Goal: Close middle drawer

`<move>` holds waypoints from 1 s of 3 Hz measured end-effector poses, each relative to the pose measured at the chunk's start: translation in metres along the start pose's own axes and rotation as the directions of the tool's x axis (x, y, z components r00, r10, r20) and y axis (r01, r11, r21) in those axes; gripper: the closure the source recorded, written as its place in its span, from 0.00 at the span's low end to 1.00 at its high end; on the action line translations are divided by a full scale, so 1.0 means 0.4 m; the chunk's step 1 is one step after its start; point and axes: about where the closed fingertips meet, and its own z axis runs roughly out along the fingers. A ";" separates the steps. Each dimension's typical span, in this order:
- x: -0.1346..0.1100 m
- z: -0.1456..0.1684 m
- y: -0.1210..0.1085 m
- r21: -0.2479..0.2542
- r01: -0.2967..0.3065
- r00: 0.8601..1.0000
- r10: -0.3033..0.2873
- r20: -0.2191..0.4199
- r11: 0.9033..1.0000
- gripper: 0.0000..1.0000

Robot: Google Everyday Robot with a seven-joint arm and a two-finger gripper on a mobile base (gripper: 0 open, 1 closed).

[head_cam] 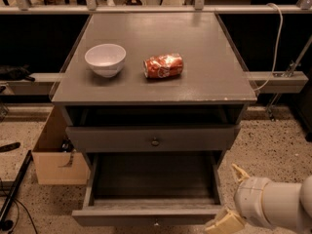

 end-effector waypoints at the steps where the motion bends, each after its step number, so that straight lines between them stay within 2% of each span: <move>1: 0.093 0.014 -0.064 -0.015 0.028 0.997 -0.026 0.079 1.000 0.00; 2: 0.128 0.012 -0.091 -0.011 0.017 0.993 -0.015 0.118 1.000 0.00; 3: 0.130 0.014 -0.092 -0.013 0.018 0.993 -0.017 0.120 1.000 0.18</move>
Offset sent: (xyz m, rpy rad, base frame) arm 0.0168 -0.0750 -0.0428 0.1415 -0.0866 0.0172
